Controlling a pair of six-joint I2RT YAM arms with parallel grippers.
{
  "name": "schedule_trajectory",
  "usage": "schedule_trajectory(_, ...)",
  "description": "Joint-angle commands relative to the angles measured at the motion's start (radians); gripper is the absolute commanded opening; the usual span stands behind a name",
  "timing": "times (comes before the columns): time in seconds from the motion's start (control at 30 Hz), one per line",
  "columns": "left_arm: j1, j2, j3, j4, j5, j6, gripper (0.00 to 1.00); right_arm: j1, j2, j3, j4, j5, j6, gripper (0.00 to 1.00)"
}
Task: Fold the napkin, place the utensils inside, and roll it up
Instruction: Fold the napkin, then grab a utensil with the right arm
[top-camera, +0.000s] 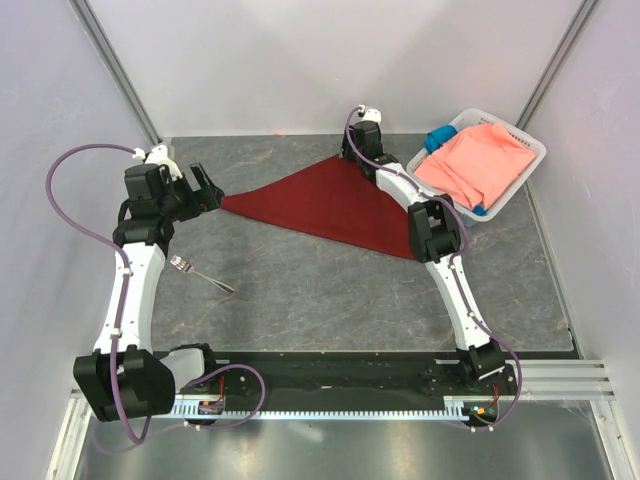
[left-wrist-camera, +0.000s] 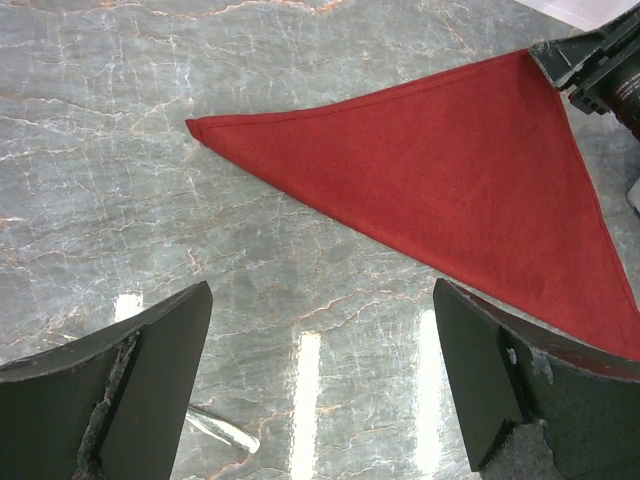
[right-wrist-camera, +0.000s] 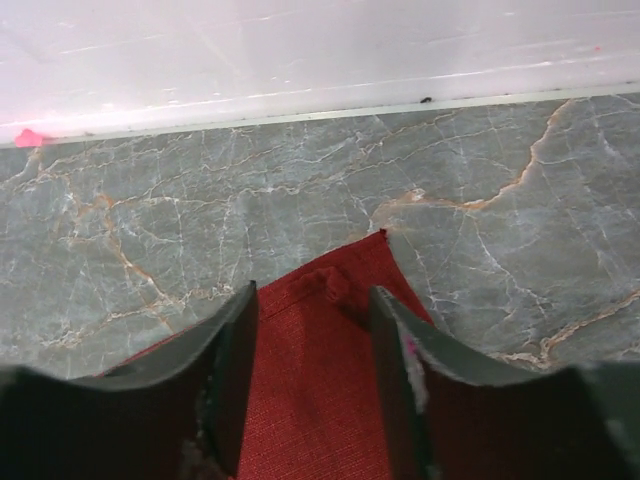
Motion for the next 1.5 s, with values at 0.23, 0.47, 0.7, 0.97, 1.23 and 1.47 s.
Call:
schedule_trajectory(0.23, -0.004, 0.005, -0.002, 0.041, 0.043, -0.02, 0.99, -0.001, -0.228, -0.125, 0.049, -0.063, -0.095, 0.75)
schedule_trajectory(0.47, -0.002, 0.008, -0.005, 0.04, 0.023, -0.018, 0.99, 0.002, -0.439, -0.289, 0.049, -0.069, -0.149, 0.81)
schedule_trajectory(0.7, -0.008, 0.019, -0.028, 0.046, -0.055, -0.024, 0.99, 0.026, -0.668, -0.582, 0.043, -0.15, -0.129, 0.82)
schedule_trajectory(0.97, -0.004, -0.064, -0.181, 0.05, -0.252, -0.093, 1.0, 0.062, -0.907, -0.837, -0.044, -0.271, -0.112, 0.79)
schedule_trajectory(1.23, 0.027, -0.17, -0.382, 0.018, -0.411, -0.283, 0.81, 0.088, -1.084, -1.058, -0.049, -0.326, -0.09, 0.79)
schedule_trajectory(1.47, 0.048, -0.135, -0.499, 0.023, -0.415, -0.502, 0.69, 0.092, -1.145, -1.13, -0.058, -0.379, -0.084, 0.77)
